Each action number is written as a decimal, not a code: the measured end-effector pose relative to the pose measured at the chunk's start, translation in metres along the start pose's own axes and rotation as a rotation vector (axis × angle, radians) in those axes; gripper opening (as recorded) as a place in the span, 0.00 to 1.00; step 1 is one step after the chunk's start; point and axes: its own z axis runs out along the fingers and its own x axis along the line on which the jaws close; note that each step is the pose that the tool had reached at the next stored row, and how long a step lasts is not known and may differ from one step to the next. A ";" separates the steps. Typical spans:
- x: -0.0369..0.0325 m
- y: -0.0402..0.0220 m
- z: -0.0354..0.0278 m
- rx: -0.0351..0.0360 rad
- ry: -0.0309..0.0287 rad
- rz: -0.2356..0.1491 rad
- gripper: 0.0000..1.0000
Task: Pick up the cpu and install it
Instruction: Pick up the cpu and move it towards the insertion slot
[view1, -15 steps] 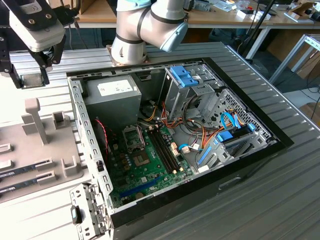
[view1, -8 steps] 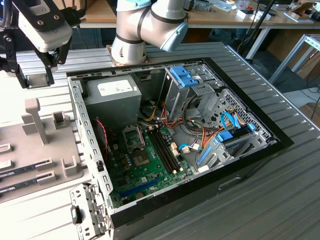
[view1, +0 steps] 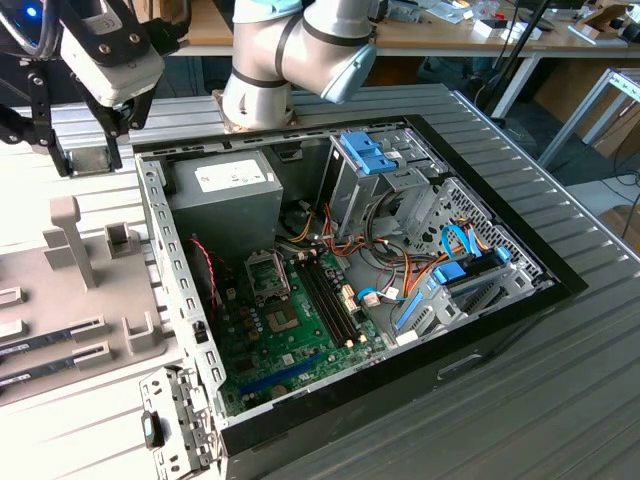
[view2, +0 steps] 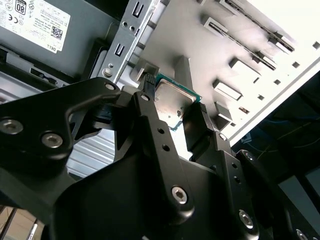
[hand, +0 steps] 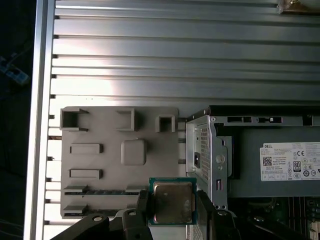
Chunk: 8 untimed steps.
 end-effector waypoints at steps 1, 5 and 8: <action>-0.0019 0.0000 0.0004 0.0000 0.0000 0.000 0.47; -0.0060 -0.0002 0.0013 0.0000 0.0000 0.000 0.47; -0.0095 -0.0003 0.0021 -0.0001 0.0000 0.000 0.47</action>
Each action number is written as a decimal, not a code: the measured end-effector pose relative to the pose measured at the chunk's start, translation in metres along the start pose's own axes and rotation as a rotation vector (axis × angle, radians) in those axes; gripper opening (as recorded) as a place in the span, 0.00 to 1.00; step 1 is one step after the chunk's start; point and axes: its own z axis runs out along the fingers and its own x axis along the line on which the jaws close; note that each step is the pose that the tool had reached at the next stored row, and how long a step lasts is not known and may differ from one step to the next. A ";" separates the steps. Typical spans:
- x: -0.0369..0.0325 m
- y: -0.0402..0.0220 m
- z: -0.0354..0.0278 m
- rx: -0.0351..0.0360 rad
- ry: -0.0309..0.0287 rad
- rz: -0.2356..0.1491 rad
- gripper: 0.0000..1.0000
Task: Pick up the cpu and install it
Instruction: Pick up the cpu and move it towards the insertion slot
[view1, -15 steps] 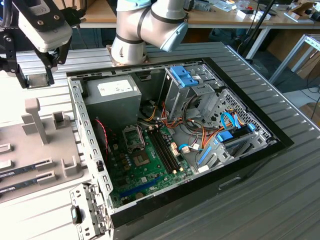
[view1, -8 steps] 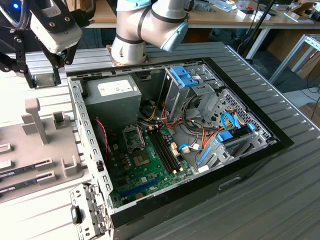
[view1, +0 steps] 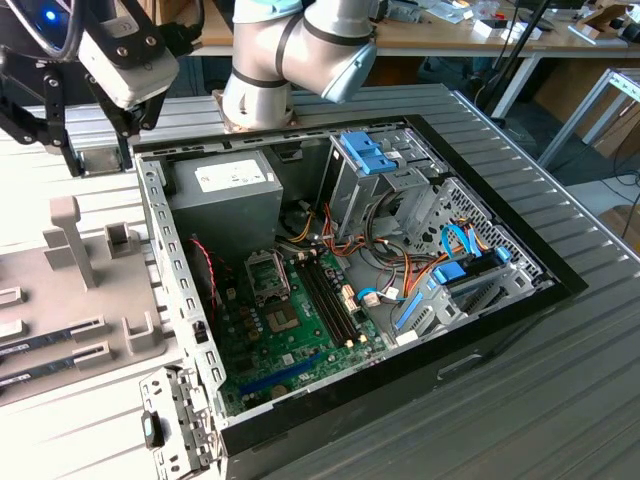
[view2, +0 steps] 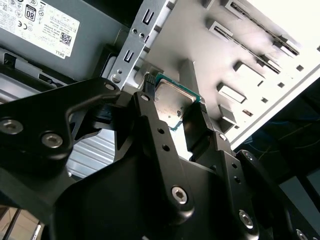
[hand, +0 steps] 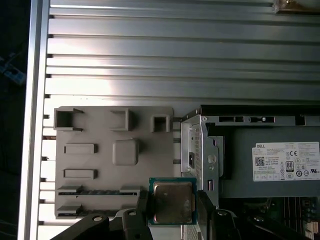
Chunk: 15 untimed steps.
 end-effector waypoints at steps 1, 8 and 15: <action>-0.0009 0.0000 0.0002 0.0000 0.0000 0.000 0.47; -0.0085 -0.0002 0.0018 0.0000 0.0000 0.000 0.47; -0.0174 -0.0005 0.0037 0.0000 0.0000 0.000 0.47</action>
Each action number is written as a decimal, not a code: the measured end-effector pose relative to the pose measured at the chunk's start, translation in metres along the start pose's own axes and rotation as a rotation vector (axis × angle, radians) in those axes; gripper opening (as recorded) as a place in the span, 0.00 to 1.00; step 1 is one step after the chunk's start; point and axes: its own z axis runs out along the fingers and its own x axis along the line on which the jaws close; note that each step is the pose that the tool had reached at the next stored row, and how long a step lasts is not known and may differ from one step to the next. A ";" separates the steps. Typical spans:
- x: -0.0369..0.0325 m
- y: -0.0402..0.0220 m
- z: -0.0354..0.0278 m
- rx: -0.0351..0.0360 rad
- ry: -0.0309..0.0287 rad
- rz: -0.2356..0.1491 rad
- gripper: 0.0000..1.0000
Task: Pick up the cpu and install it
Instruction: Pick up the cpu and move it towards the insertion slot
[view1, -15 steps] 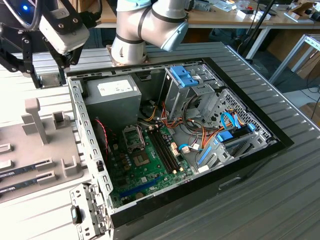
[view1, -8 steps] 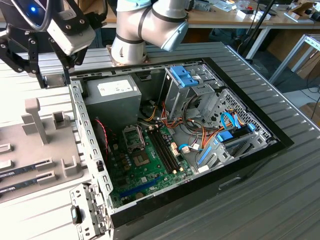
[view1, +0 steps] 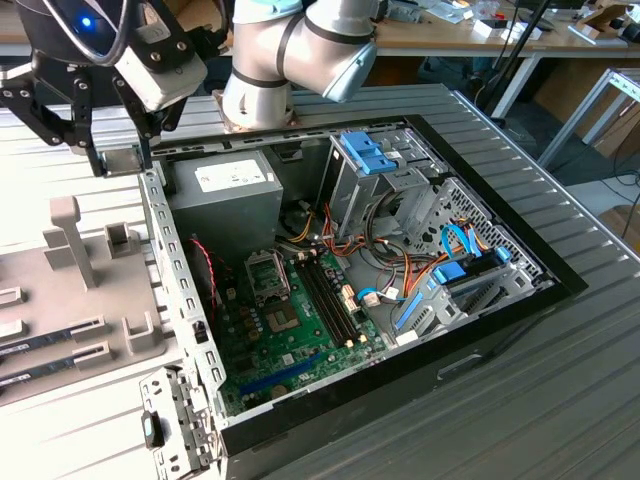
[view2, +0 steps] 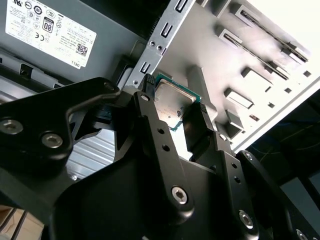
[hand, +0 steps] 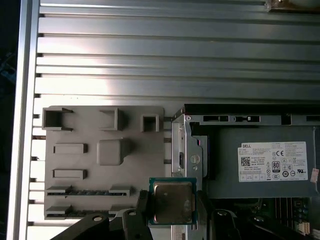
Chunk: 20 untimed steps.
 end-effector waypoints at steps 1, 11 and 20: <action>-0.0010 0.0000 0.0002 0.0000 0.0000 0.000 0.47; -0.0133 -0.0004 0.0029 0.0000 0.0000 0.000 0.47; -0.0266 -0.0007 0.0056 0.0001 0.0001 0.000 0.47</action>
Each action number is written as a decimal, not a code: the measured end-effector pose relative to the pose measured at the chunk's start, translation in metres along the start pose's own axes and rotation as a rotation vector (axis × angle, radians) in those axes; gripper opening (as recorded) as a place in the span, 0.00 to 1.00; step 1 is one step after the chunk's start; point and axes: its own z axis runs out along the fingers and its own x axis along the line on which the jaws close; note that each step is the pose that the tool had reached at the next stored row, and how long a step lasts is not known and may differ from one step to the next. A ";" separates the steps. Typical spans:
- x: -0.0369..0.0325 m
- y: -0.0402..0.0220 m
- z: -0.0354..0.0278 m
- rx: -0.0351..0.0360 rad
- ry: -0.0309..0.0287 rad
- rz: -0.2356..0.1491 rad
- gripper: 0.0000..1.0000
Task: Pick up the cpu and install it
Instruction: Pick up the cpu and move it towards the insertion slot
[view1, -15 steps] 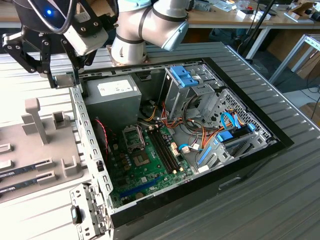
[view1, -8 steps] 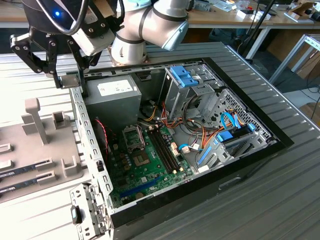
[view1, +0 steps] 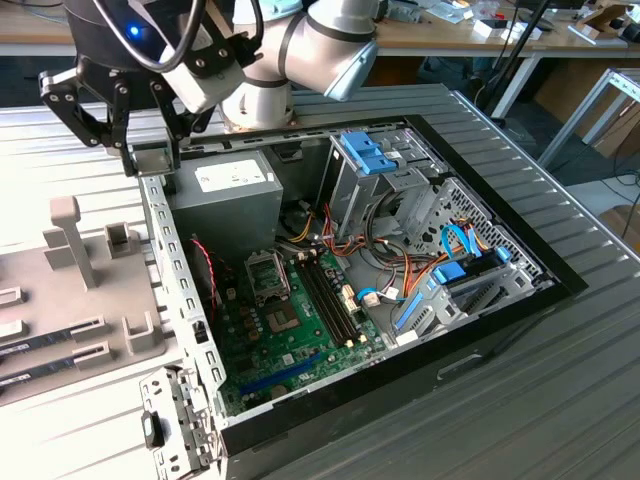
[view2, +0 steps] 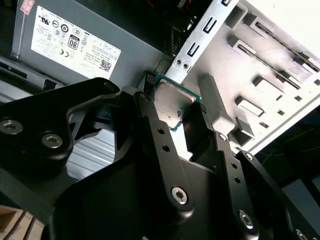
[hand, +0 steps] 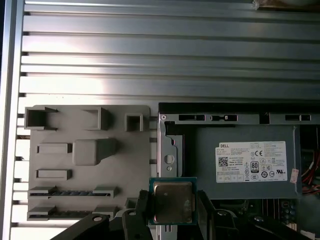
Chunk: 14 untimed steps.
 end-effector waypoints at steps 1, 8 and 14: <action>-0.0012 0.0000 0.0002 0.0000 0.0000 0.000 0.47; -0.0120 -0.0003 0.0025 -0.0001 -0.0001 0.000 0.47; -0.0197 -0.0005 0.0041 0.0000 -0.0001 0.000 0.47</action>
